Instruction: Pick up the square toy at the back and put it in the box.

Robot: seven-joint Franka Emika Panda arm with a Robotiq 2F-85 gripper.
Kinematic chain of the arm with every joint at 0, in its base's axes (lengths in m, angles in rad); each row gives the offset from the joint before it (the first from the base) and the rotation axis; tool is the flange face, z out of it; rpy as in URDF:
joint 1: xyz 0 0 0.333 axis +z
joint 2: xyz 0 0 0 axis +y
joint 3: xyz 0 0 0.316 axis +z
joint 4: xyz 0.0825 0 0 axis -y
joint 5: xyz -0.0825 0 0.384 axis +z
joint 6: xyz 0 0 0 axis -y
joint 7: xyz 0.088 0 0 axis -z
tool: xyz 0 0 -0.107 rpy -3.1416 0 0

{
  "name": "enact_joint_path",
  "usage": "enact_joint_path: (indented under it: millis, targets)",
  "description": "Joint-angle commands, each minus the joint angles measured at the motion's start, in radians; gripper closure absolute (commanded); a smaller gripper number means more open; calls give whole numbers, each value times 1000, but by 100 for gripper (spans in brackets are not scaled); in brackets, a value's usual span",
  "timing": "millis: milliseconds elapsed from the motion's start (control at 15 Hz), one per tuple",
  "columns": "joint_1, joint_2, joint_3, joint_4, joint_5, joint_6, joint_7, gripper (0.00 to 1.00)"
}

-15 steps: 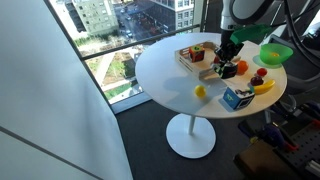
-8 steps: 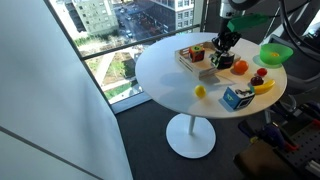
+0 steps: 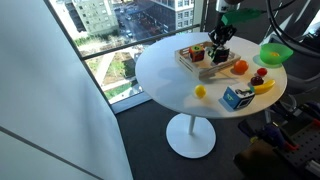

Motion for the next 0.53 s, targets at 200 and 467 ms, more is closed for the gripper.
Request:
enact_joint_path:
  millis: [200, 467]
  targets:
    - [3, 37, -11, 53, 5, -2, -2, 83]
    - [3, 43, -11, 61, 5, -3, -2, 83]
